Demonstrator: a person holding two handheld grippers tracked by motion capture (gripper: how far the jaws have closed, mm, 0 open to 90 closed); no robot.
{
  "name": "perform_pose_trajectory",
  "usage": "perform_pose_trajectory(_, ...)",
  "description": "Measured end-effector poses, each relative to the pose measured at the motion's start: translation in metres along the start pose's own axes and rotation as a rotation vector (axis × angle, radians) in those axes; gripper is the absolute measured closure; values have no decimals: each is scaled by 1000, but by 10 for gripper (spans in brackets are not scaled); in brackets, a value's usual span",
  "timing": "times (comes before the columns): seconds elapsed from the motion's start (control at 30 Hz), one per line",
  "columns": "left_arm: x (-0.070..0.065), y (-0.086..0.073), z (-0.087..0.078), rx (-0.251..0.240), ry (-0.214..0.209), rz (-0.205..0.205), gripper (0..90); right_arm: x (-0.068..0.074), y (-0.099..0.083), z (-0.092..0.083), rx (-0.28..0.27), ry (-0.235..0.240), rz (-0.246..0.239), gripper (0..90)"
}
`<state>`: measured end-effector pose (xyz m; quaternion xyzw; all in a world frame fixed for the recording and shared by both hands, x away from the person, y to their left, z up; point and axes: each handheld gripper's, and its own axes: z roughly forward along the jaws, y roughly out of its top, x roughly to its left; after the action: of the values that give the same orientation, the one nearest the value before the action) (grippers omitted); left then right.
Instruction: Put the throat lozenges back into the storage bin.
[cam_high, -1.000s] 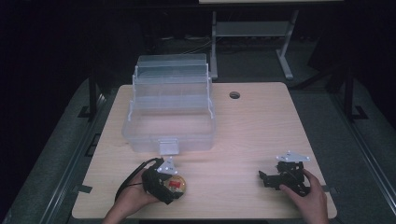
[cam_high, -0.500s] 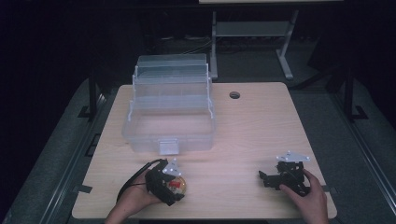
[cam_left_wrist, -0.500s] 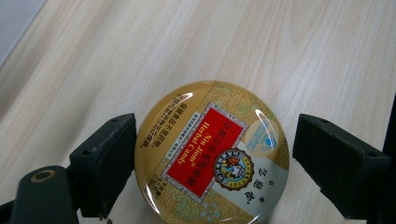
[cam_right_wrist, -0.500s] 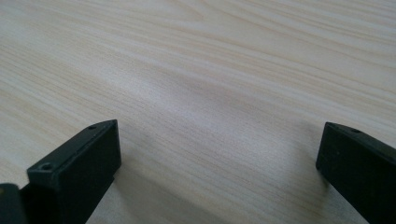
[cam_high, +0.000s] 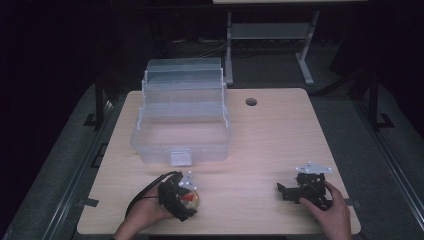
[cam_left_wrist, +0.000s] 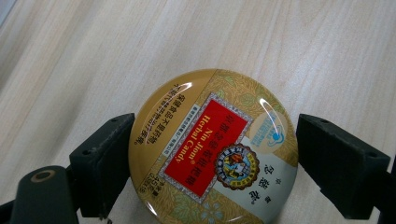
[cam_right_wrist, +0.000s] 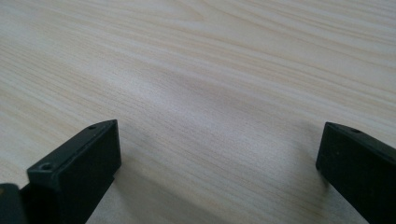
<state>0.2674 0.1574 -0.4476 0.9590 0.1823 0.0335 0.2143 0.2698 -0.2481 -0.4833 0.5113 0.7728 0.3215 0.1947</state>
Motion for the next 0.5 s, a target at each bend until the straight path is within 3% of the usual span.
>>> perform_pose_trajectory(0.5, 0, 0, 1, 2, 9, -11, 189, 0, 0, 0, 0, 0, 1, 0)
